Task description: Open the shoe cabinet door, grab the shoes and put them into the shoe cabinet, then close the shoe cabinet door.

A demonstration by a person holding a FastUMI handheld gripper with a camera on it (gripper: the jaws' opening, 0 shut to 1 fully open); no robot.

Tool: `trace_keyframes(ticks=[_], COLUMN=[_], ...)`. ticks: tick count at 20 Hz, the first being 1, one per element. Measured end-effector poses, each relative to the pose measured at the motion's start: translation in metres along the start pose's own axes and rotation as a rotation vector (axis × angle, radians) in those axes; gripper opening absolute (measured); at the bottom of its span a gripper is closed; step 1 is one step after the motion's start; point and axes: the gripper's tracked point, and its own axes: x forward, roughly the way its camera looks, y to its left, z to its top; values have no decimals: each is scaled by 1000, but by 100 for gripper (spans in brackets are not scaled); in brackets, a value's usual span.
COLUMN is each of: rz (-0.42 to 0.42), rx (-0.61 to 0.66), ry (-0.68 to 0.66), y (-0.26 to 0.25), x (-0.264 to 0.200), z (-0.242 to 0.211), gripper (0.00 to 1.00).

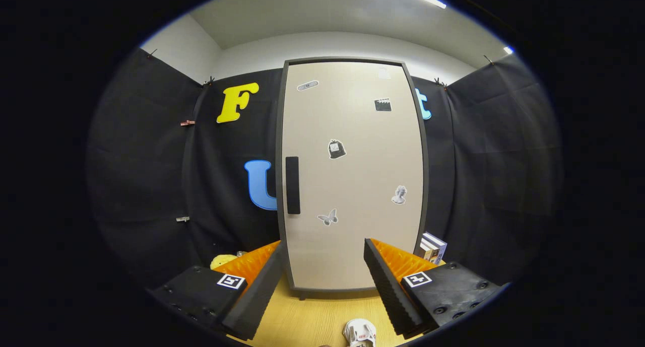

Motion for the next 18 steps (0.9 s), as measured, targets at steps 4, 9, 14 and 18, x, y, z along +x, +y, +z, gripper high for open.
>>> trace_keyframes(ticks=[4, 9, 14, 18], rz=[6, 9, 23, 35], rx=[-9, 0, -21, -29], ry=[-9, -21, -46, -49], y=[2, 6, 12, 21], x=[-1, -2, 7, 25], z=[4, 13, 24, 30], gripper=[98, 98, 98, 98])
